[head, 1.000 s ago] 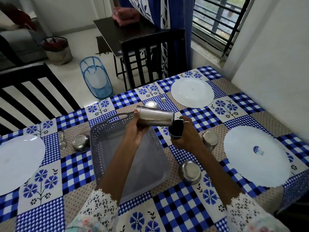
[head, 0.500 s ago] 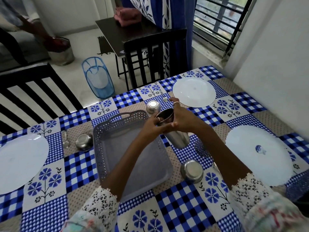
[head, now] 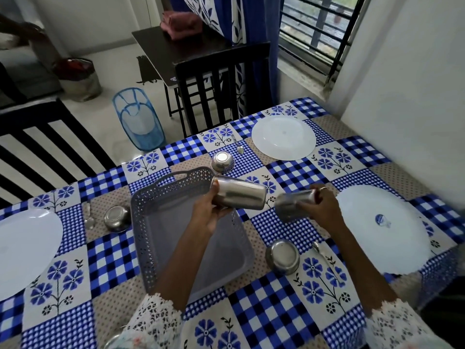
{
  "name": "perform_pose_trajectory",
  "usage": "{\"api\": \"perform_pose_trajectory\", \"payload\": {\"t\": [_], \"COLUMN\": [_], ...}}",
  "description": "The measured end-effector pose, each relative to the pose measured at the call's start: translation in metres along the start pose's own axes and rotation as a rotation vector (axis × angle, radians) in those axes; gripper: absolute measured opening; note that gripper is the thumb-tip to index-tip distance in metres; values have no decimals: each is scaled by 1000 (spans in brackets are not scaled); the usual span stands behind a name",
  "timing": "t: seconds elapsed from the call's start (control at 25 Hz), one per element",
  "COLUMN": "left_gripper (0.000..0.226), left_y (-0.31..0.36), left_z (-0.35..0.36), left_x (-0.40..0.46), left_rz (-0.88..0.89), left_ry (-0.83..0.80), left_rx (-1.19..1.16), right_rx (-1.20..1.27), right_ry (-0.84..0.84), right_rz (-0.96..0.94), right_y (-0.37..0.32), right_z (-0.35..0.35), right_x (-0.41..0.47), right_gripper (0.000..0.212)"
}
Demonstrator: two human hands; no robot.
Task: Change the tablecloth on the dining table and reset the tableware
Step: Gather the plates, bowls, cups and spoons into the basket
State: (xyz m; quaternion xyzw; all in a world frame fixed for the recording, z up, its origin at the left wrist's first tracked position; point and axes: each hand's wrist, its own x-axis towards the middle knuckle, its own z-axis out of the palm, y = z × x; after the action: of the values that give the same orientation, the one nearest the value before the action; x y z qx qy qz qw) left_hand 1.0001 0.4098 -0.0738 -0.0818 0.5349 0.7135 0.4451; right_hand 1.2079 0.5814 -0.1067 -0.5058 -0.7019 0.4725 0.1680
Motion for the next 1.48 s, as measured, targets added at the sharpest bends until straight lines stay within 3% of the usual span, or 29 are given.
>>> {"api": "perform_pose_trajectory", "payload": {"t": [0.08,0.16,0.36,0.48,0.68,0.84,0.92,1.04,1.08,1.16,1.28,1.4,1.48], "left_gripper": [44,47,56,58,45,37,36,31,32,45,42,32,41], "left_y": [0,-2,-27,-49,-83,-90,-82,-62,-54,-46,-42,-36,-20], "left_z": [5,9,43,70,94,86,81,80,79,73,63,46,35], "left_x": [1,1,-5,-2,16,20,23,23,19,16,18,31,32], "left_rz": [-22,-68,-317,-360,-414,-469,-474,-461,-484,-549,-513,-303,-290], "left_ry": [21,20,-96,-98,36,85,136,214,183,97,52,130,19], "left_rx": [-44,-80,120,53,92,74,54,74,97,206,320,274,265], "right_rx": [580,744,561,374,-391,-712,-686,-297,-246,-459,-620,-286,1], "right_ry": [-19,-100,-151,-87,19,-52,-17,15,29,-20,-133,90,133], "right_rz": [103,144,100,81,-55,-76,-137,-55,28,198,227,108,-65], "right_y": [-15,-24,-48,-53,-59,-52,-40,-13,2,31,52,29,-13], "right_z": [-6,-6,3,2,26,74,86,91,92,95,90,63,49], "right_x": [-9,-17,-23,-15,9,11,6,-17,-30,-59,-82,-81,-78], "right_gripper": [41,36,44,50,64,72,85,114,114,101,91,85,84]}}
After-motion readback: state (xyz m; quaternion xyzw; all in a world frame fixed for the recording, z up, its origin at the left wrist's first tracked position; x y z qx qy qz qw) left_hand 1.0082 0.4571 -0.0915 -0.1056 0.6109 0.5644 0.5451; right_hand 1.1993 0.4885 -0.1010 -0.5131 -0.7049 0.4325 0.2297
